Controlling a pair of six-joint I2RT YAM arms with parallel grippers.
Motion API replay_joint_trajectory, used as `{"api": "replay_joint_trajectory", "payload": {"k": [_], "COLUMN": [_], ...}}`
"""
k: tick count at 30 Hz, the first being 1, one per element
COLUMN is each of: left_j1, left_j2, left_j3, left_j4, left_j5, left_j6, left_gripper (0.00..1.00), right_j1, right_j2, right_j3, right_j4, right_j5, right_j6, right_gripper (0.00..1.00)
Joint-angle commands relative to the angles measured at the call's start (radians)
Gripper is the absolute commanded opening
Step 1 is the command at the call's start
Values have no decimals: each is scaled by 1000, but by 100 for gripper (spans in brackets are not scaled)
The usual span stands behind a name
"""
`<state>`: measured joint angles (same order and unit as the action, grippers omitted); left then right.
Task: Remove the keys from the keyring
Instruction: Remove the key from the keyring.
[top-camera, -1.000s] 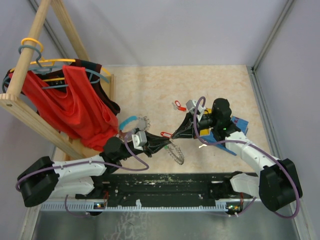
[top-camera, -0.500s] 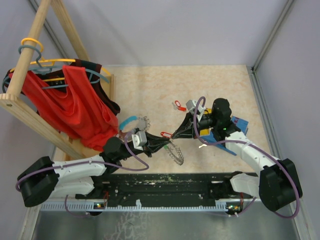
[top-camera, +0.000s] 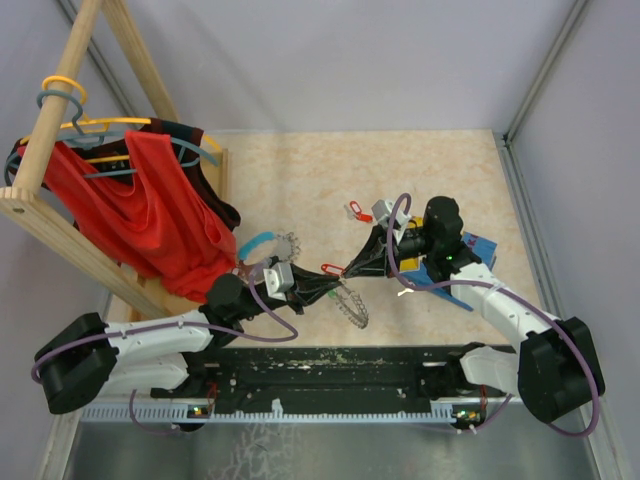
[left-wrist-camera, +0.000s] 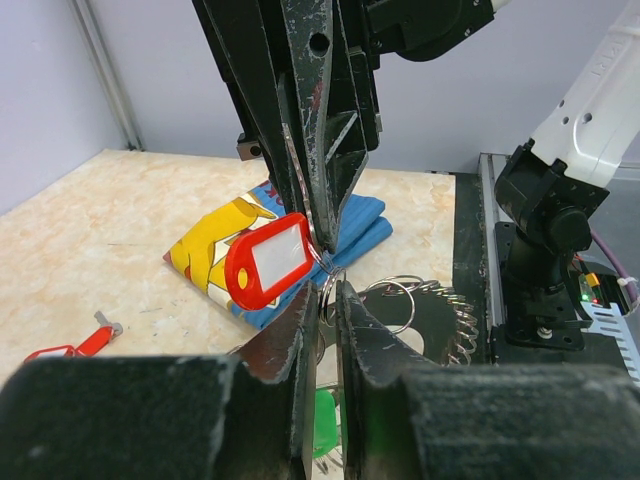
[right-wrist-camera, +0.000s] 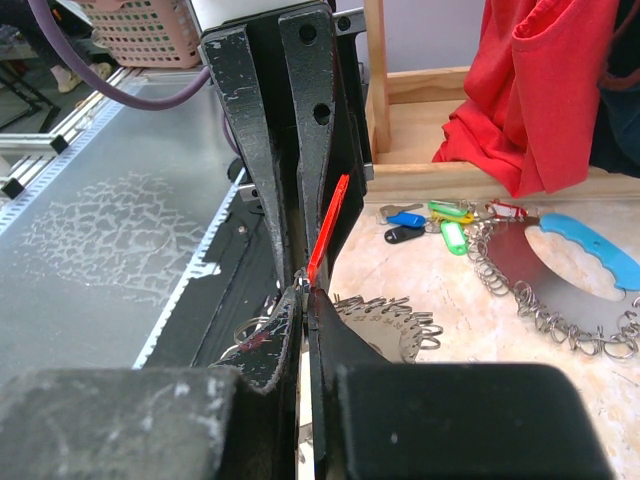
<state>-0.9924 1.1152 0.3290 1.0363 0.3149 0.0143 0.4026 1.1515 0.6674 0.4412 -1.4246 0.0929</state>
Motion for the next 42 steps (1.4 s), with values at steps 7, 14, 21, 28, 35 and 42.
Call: {"api": "replay_joint_trajectory", "payload": {"k": [7,14,21,28,35,42], "left_j1": [5,4,4,5,14,26], "left_j2": [8,18,7,-16,-25,-36], "left_j3": [23,28,21,1,-43,-79], "left_j4": [13,14,18,30,72,116], "left_j5": [21,31,26,-7,-50,-98], "left_j6": [-11,-12,-14,-27,-80,-128], "left_gripper": [19,18,12,0,0,0], "right_j1": [-5,-5,-5,-6,-14,-16], "right_j2": [-23,-25,-25,-26,-31,-29], "right_j3": [29,29,29,33,39,40], "right_j4": [32,30,29,13,-7,-28], "right_j5": [-19,-19,-19,-17,-20,-22], "right_j6": [-18,-18,-20,-33,-48,-69], "right_gripper": [0,0,0,0,0,0]}}
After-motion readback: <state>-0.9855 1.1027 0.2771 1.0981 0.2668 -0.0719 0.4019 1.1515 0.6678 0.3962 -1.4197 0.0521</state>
